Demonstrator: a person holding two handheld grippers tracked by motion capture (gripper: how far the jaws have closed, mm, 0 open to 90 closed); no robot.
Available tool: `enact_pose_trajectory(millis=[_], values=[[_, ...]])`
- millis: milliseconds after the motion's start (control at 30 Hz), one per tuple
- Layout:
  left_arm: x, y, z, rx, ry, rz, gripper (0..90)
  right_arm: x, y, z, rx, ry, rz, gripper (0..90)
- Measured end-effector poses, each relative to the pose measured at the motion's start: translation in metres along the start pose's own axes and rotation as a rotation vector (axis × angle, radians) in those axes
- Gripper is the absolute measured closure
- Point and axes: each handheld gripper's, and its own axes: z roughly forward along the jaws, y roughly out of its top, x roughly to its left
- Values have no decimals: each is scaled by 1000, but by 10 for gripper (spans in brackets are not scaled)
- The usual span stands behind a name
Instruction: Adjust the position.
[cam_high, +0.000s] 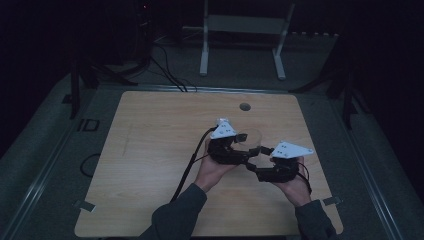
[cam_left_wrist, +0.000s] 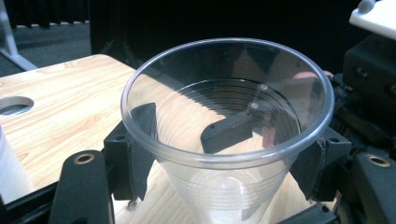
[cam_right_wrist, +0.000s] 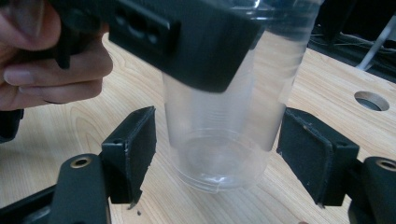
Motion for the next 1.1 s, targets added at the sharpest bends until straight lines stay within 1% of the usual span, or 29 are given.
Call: enact_pose_trajectory(millis=[100,200,400,433,533,700,767,967,1100], values=[[0,0,0,12,2,5,306,-1,0,0,-7,12,8,296],[0,-1,1,23,2,9,306,-2,-1,2,2,14,12,296],[-4,-2,4,41,1,42,306,-2,-3,6,29,26,21,297],[-4,-2,4,43,-3,46,306,-2,-3,7,29,28,20,313],[-6,-2,5,43,3,55,303,-1,-4,8,27,28,18,375],[-6,-1,4,31,-6,38,286,-1,-4,6,7,25,20,406],[-5,-1,4,23,-17,27,273,-1,-4,6,2,22,19,410],[-6,-1,5,14,-20,14,241,0,-5,6,-26,12,26,417],[-7,-1,5,-11,-22,3,231,0,-7,5,-41,6,34,419]])
